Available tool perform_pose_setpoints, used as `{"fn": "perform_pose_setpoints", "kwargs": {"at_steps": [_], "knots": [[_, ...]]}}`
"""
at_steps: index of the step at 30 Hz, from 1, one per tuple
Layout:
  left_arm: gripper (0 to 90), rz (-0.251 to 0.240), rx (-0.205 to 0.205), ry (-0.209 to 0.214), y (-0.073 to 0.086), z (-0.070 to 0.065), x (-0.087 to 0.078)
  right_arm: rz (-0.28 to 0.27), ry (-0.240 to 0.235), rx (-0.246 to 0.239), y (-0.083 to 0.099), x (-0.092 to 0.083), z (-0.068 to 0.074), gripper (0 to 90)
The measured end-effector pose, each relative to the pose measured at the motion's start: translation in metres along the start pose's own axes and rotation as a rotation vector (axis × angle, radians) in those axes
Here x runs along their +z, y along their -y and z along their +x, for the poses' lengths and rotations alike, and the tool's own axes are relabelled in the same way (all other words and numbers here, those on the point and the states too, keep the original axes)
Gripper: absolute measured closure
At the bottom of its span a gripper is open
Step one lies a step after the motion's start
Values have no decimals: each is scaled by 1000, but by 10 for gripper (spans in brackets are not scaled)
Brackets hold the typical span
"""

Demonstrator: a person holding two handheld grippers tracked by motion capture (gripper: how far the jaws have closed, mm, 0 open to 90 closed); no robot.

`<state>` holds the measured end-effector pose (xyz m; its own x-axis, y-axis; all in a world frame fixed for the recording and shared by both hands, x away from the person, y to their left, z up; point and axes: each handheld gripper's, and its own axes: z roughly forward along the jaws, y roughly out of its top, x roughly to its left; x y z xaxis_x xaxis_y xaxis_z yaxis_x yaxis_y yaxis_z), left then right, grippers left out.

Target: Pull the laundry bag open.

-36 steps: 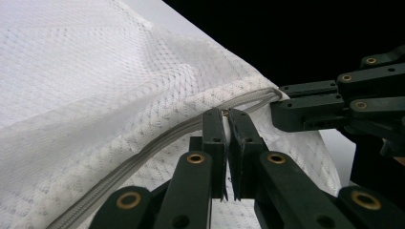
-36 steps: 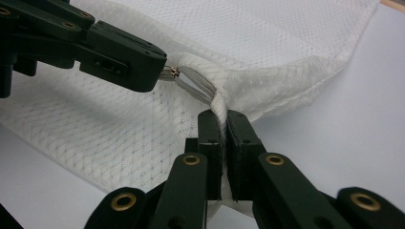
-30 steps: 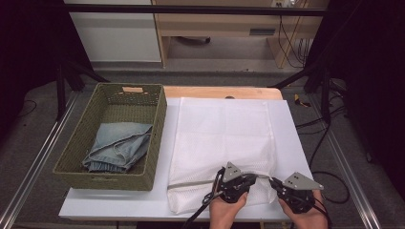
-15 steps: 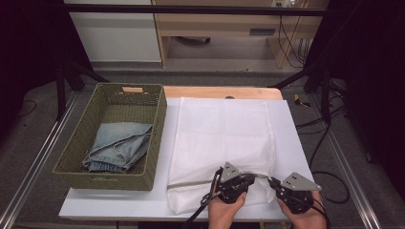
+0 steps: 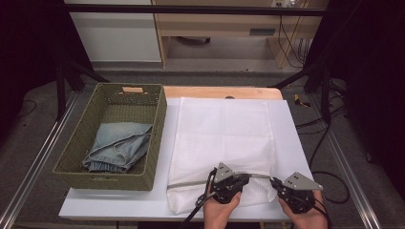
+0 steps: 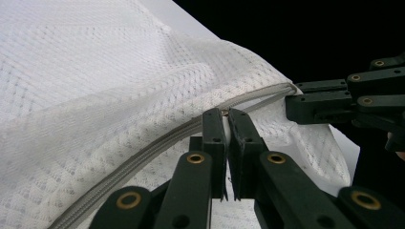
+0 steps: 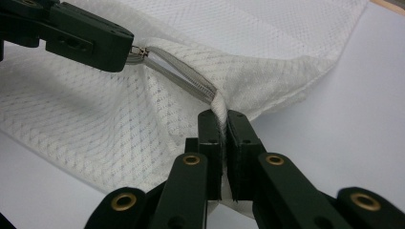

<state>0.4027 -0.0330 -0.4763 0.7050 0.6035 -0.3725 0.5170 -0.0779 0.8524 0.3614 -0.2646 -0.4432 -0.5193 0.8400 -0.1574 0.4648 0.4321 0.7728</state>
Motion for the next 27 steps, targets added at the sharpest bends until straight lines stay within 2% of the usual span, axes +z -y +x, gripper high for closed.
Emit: {"fn": "perform_pose_setpoints", "kwargs": {"at_steps": [9,11,14,27], "knots": [[866,5,0,4,0,1,0,3,-6,2,0,0,0,859],[866,8,8,-6,0,2,-1,7,-3,3,0,0,1,860],[866,3,-5,-3,0,3,-3,9,-3,1,0,0,0,860],[866,1,-12,-19,1,10,-8,11,-2,0,0,0,0,860]]}}
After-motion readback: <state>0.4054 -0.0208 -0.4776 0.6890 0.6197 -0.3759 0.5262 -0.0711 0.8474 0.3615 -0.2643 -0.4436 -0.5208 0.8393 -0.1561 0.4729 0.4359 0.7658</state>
